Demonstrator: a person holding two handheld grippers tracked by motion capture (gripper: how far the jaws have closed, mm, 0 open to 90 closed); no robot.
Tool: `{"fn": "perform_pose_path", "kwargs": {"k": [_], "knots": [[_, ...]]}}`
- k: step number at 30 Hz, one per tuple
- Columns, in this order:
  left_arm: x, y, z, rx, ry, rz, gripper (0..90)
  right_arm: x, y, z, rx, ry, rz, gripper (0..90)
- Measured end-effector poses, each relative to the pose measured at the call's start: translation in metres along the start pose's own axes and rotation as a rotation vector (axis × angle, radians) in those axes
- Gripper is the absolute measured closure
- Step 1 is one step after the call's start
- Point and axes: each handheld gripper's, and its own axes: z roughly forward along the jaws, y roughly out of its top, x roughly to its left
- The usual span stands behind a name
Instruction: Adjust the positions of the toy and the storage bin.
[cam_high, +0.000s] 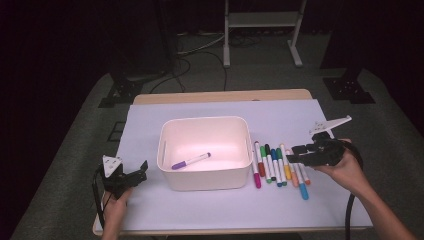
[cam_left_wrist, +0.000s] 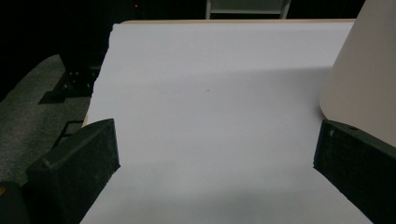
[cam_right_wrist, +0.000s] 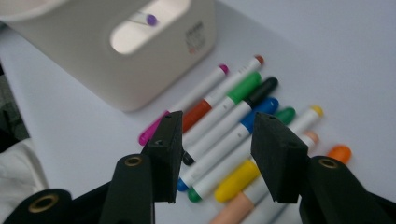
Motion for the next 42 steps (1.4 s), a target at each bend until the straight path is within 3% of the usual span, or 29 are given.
{"fn": "perform_pose_path", "kwargs": {"k": [7,13,26,33,39,42], "knots": [[0.0,0.0,0.0,0.001,0.0,-0.007,0.0,-0.021,-0.032,0.01,0.027,-0.058,0.078,52.4],[0.0,0.0,0.0,-0.001,0.002,-0.004,0.0,-0.032,-0.048,0.019,0.055,-0.115,0.118,53.4],[0.0,0.0,0.0,-0.001,-0.001,-0.004,0.0,-0.052,-0.062,0.037,0.091,-0.226,0.189,58.9],[0.0,0.0,0.0,0.0,-0.001,-0.003,0.0,-0.056,-0.072,0.032,0.106,-0.282,0.208,61.7],[0.0,0.0,0.0,0.0,0.0,-0.004,0.0,-0.058,-0.079,0.028,0.105,-0.341,0.22,74.8],[0.0,0.0,0.0,-0.001,0.001,-0.005,0.0,-0.059,-0.079,0.027,0.102,-0.336,0.231,75.2]]}}
